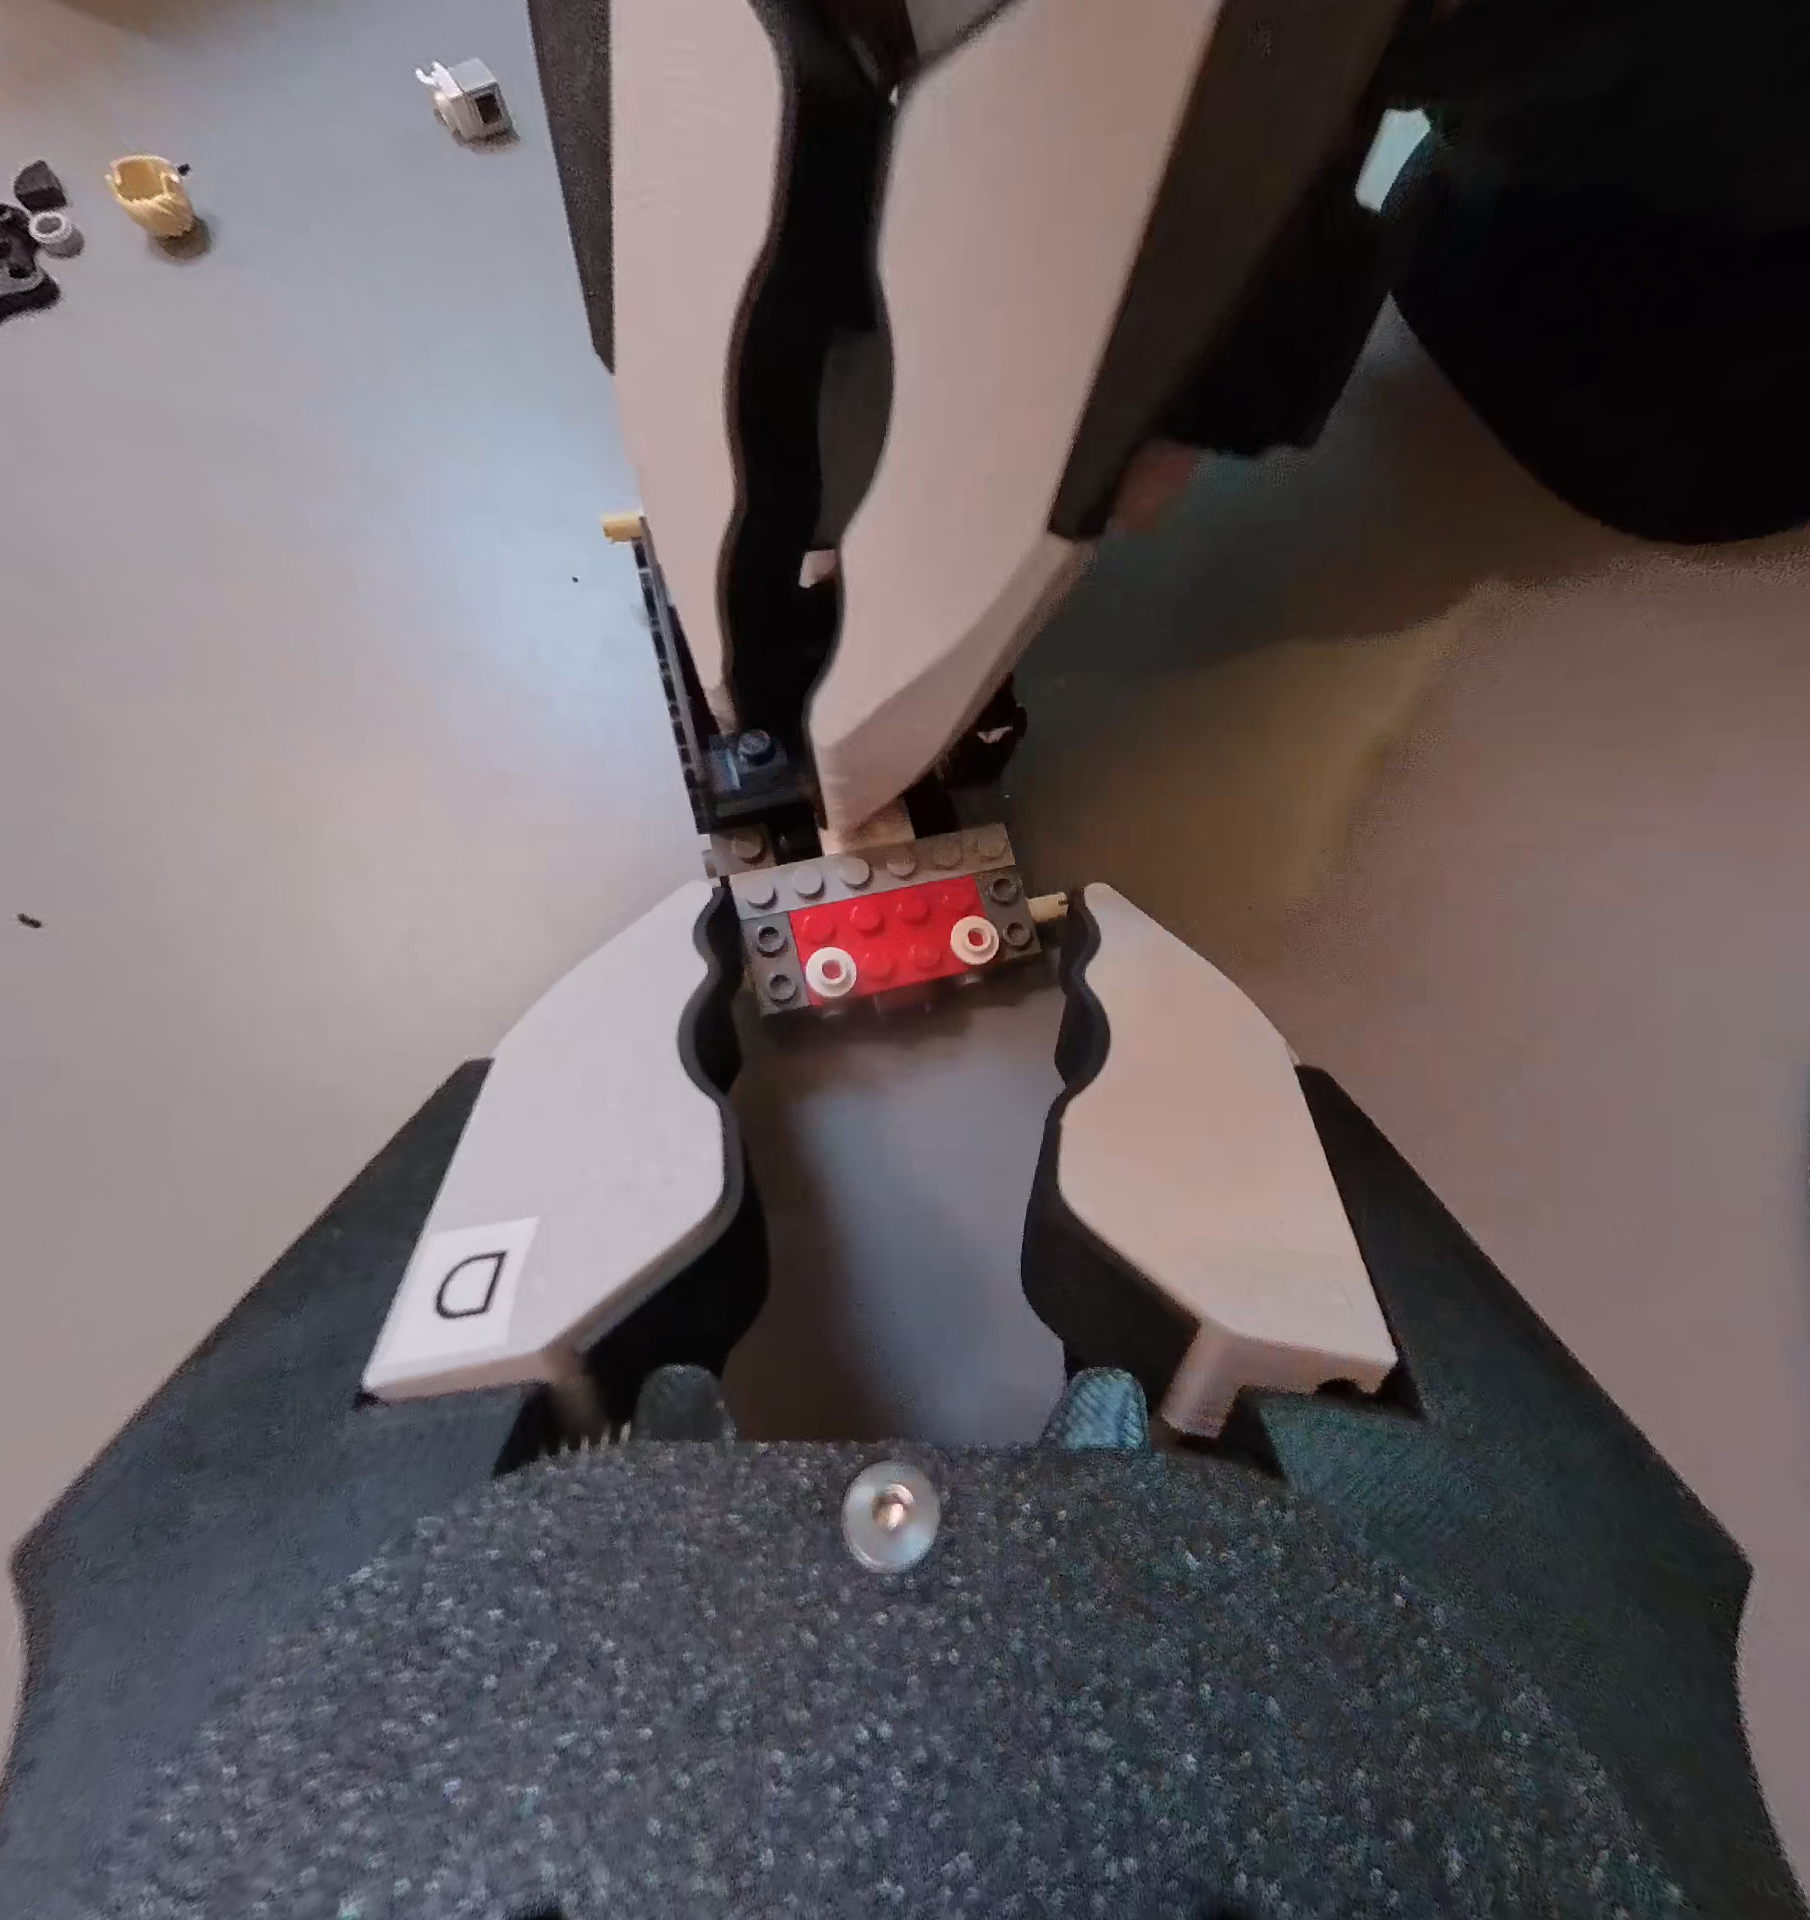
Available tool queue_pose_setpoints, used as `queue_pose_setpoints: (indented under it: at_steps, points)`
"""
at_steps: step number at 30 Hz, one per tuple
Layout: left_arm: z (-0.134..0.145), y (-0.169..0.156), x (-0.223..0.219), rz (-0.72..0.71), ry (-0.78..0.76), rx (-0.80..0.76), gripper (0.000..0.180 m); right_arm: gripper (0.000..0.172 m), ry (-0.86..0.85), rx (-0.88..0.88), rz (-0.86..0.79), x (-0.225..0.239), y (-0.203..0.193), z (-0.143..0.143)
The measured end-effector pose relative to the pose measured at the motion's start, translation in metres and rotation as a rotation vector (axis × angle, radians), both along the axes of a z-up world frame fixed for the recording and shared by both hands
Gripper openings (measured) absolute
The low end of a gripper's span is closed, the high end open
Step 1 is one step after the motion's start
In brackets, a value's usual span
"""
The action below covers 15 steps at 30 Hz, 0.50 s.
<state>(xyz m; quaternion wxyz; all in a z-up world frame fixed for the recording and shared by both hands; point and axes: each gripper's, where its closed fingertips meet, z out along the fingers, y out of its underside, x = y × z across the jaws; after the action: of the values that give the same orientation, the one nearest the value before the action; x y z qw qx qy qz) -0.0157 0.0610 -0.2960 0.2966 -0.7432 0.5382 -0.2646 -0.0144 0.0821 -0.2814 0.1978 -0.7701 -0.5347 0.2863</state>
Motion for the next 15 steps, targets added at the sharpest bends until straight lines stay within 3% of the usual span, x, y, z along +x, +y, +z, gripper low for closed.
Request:
queue_pose_setpoints:
  at_steps: [4,8,13,15]
  points:
    - [-0.001,-0.003,-0.001,-0.001,0.001,-0.018,0.059,0.008,0.13,-0.115,-0.059,0.011,0.009,0.014]
    - [0.0,-0.001,0.0,0.006,-0.007,-0.019,0.059,0.008,0.244,-0.156,0.006,0.002,-0.006,0.035]
    - [0.003,0.013,-0.004,0.047,-0.03,0.036,0.059,0.008,0.385,-0.084,0.006,-0.001,0.002,0.06]
    - [0.006,0.022,-0.008,0.069,-0.048,0.068,0.068,0.008,0.457,-0.04,-0.002,-0.001,0.006,0.071]
